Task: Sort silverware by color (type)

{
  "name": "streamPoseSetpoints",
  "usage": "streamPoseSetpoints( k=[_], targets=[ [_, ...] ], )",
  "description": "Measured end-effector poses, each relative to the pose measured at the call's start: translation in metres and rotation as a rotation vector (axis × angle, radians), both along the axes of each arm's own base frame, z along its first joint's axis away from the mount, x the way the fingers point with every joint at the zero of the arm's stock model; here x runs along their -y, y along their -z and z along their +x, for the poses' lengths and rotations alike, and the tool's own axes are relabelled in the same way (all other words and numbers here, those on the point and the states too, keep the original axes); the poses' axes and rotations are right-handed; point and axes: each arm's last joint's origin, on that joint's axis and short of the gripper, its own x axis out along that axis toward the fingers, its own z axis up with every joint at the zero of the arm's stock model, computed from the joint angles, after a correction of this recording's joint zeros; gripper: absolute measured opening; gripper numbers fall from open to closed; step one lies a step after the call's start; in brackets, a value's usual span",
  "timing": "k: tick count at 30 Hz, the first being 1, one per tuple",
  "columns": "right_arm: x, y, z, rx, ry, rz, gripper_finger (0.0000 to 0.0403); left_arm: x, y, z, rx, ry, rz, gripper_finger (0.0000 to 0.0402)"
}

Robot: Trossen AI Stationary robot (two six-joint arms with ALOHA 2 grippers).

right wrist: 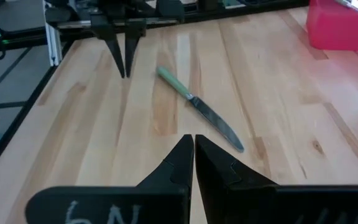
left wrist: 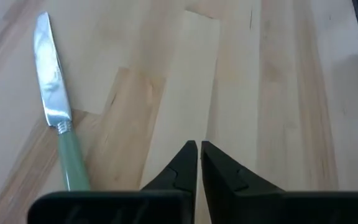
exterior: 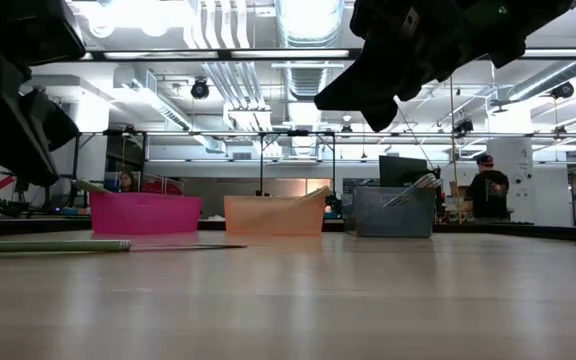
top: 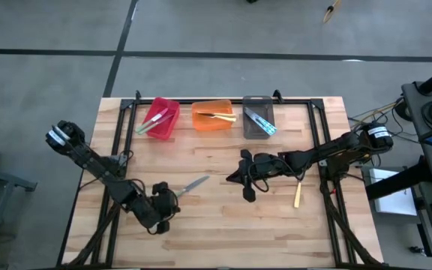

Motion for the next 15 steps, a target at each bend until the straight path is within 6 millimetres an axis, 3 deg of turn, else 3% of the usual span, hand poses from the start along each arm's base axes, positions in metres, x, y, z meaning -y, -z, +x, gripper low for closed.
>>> streamPoseSetpoints(
  k=[6, 15],
  targets=[
    [-0.001, 0.001, 0.0, -0.003, 0.001, 0.007, 0.0009, -0.005, 0.002, -0.003, -0.01, -0.047, 0.077, 0.0039],
    [-0.001, 0.009, 0.005, -0.016, 0.003, 0.005, 0.0009, -0.018, 0.009, -0.004, 0.034, -0.165, 0.189, 0.0136]
  ],
)
